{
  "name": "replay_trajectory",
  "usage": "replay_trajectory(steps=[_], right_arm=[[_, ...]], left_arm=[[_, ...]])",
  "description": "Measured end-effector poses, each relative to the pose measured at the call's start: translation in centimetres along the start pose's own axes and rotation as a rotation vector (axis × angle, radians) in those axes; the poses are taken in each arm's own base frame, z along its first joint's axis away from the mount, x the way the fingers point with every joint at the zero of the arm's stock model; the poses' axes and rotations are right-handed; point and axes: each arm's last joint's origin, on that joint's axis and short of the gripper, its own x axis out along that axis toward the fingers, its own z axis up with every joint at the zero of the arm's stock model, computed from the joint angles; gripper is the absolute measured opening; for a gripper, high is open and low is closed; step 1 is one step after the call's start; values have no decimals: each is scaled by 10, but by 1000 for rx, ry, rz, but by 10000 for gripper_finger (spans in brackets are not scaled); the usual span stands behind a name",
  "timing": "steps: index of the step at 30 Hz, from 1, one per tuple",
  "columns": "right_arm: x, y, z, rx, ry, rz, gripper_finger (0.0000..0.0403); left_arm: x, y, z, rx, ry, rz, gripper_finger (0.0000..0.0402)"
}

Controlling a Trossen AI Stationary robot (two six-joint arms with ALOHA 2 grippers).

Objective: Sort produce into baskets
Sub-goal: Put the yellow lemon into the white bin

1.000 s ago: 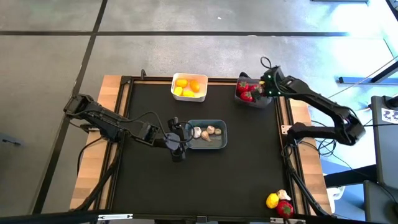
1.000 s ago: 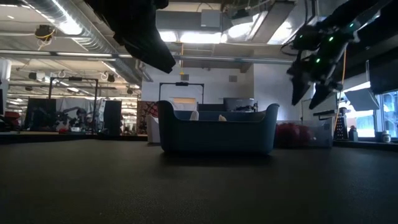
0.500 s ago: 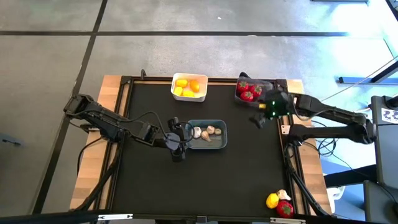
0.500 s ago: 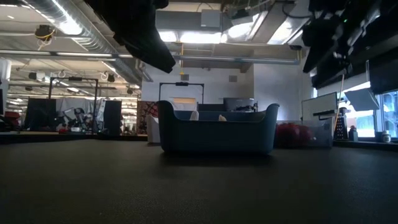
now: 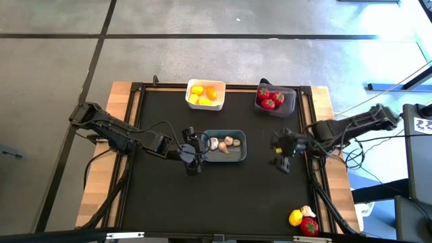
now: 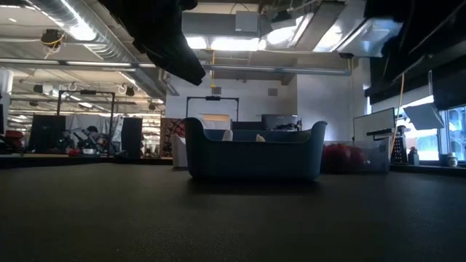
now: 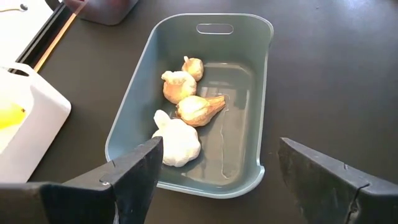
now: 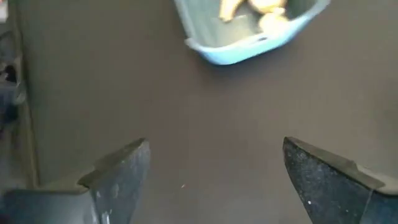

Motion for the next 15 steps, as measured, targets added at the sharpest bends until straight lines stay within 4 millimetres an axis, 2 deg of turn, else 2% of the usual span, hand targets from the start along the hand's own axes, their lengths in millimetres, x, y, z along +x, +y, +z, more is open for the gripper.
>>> replay_trajectory(steps=[8, 12, 15], right_arm=[[-6, 61, 5, -74, 126, -51, 365], [0, 87, -3, 10, 204, 25, 365], [6, 104, -7, 111, 201, 90, 365]], left_arm=[[0, 0, 0, -9, 0, 0, 311], [0, 0, 0, -7, 0, 0, 311], [0, 0, 0, 0, 0, 0, 311]])
